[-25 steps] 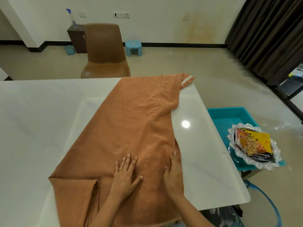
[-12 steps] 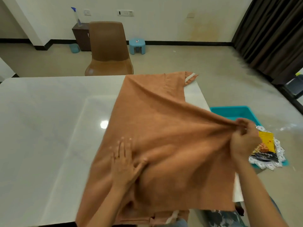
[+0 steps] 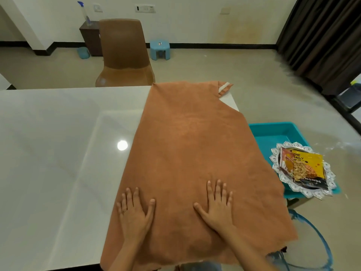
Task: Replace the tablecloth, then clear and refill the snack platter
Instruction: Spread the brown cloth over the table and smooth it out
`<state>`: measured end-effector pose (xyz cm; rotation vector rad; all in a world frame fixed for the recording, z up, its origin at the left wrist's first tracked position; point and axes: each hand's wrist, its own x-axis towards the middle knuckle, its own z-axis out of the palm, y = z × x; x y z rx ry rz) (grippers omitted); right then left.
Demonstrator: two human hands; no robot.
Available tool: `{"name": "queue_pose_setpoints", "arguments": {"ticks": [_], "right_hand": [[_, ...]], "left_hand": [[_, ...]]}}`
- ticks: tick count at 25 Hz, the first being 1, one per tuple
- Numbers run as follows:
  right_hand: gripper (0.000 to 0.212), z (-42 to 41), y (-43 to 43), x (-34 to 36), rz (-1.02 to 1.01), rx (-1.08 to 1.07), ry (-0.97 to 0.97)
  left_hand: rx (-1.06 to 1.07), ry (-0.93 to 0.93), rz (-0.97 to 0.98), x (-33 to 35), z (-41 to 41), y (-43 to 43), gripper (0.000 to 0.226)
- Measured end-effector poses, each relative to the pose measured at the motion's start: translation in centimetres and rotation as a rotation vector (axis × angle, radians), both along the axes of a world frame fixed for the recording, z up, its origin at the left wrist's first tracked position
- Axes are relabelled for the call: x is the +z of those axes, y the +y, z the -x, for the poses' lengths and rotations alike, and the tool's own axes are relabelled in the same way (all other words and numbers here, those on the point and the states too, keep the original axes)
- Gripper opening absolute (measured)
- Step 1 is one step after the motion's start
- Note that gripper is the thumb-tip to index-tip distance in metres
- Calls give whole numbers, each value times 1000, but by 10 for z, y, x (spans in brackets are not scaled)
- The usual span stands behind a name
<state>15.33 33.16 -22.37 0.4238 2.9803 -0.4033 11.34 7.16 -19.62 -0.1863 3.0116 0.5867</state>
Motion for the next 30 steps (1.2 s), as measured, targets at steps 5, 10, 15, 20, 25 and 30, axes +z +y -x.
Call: {"name": "queue_pose_setpoints", "arguments": {"ticks": [5, 10, 15, 20, 25, 30], "right_hand": [[91, 4, -18, 3, -66, -22, 12], [84, 26, -38, 3, -43, 40, 51], [84, 76, -92, 3, -29, 157, 77], [84, 121, -164, 4, 19, 276, 111], [87, 149, -223, 6, 88, 398, 117], [65, 168, -248, 15, 381, 564, 83]], "left_hand": [[-23, -31, 115, -13, 2, -21, 95], [37, -16, 98, -16, 17, -38, 88], [87, 30, 121, -20, 46, -84, 90], [162, 35, 128, -20, 71, -140, 93], [284, 10, 125, -18, 77, -206, 95], [436, -89, 164, -9, 57, -280, 101]]}}
